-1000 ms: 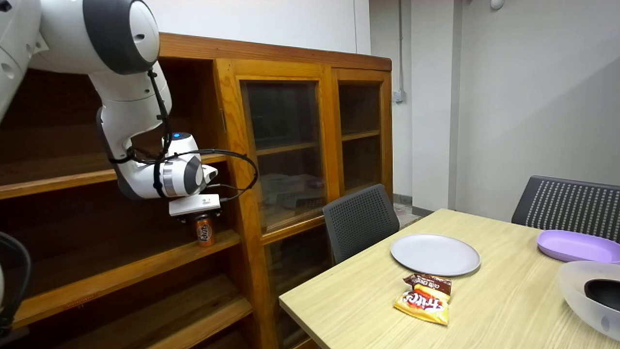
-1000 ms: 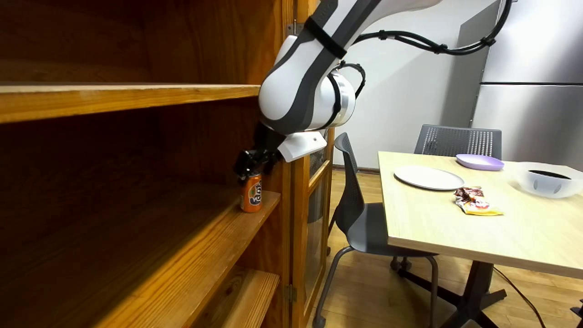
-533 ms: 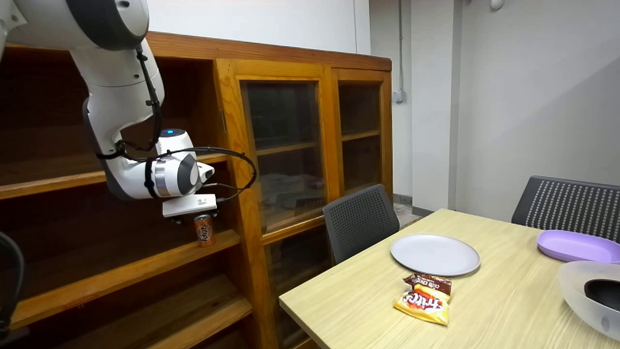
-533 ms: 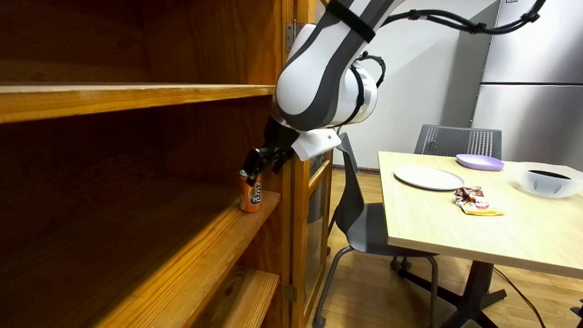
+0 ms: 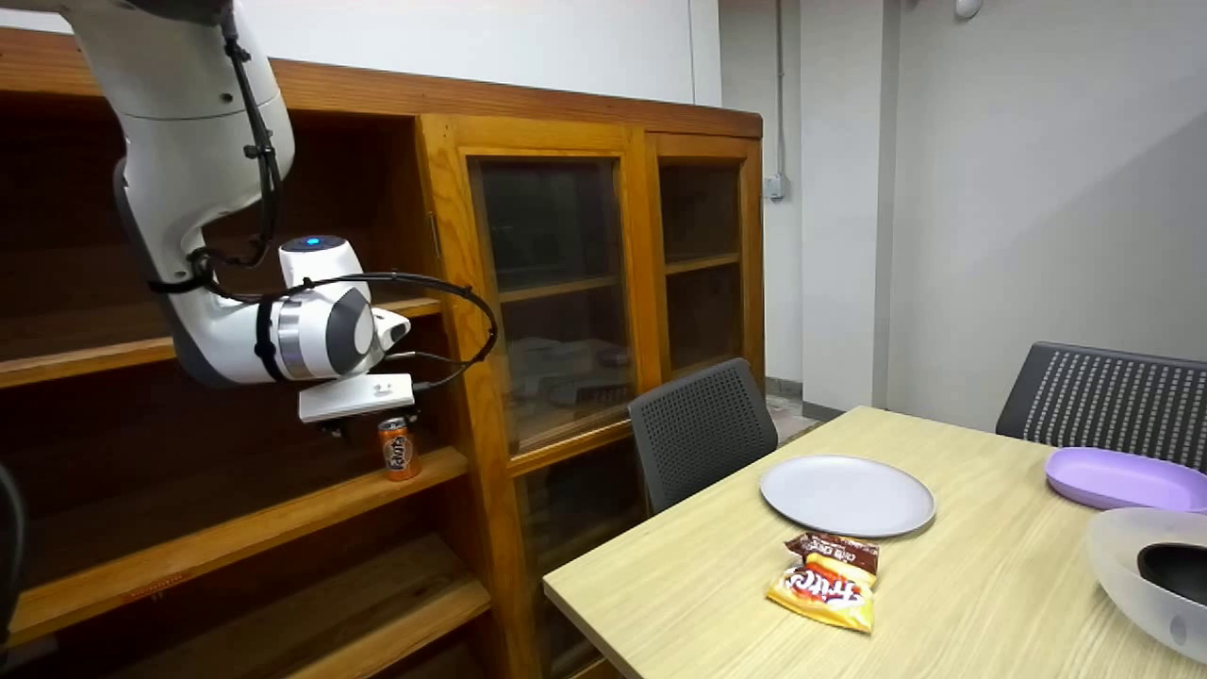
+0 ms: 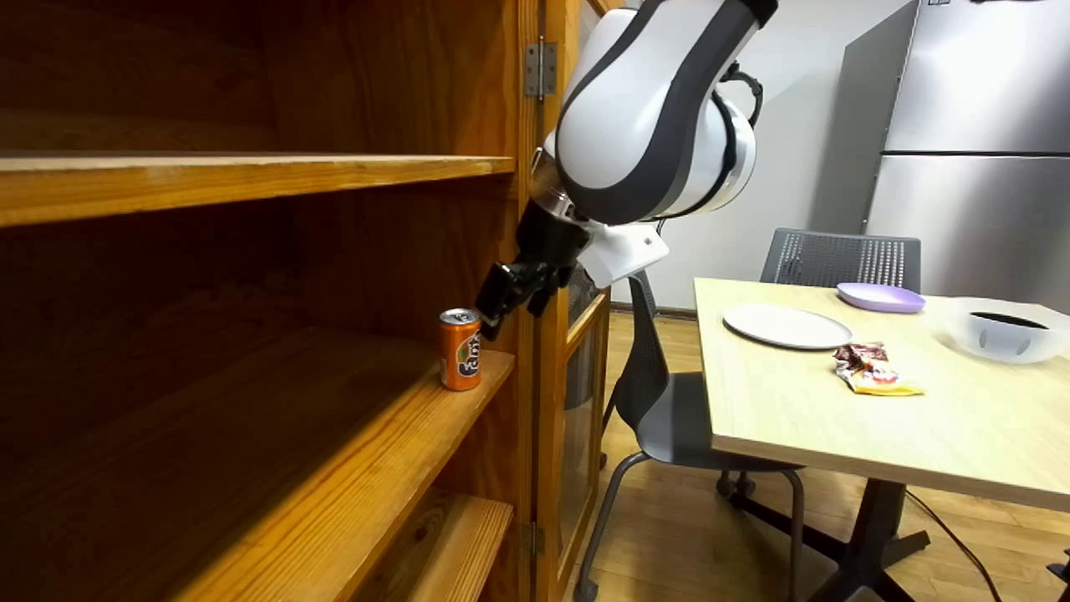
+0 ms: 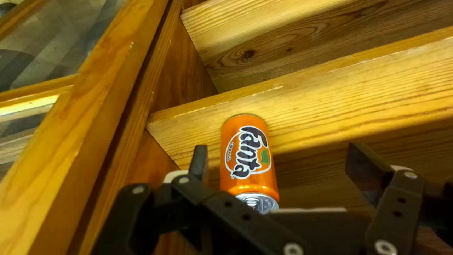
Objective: Put the orange can on the second shelf from the top
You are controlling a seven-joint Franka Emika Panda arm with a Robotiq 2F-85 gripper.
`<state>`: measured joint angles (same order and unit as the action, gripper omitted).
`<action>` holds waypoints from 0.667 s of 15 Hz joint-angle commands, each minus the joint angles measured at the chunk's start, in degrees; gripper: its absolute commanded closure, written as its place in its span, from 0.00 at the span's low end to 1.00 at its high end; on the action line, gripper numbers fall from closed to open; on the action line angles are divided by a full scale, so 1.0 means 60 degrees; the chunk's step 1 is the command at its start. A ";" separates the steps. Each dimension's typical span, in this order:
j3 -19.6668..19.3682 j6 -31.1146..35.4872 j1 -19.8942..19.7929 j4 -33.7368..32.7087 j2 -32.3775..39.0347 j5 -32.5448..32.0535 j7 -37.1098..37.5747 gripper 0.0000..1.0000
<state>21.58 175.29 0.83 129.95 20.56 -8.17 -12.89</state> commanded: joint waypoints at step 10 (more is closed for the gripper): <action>0.0530 0.0110 -0.1404 0.1666 -0.1644 0.0237 -0.0177 0.00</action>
<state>23.53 175.55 -5.53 137.35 13.89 -7.92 -12.89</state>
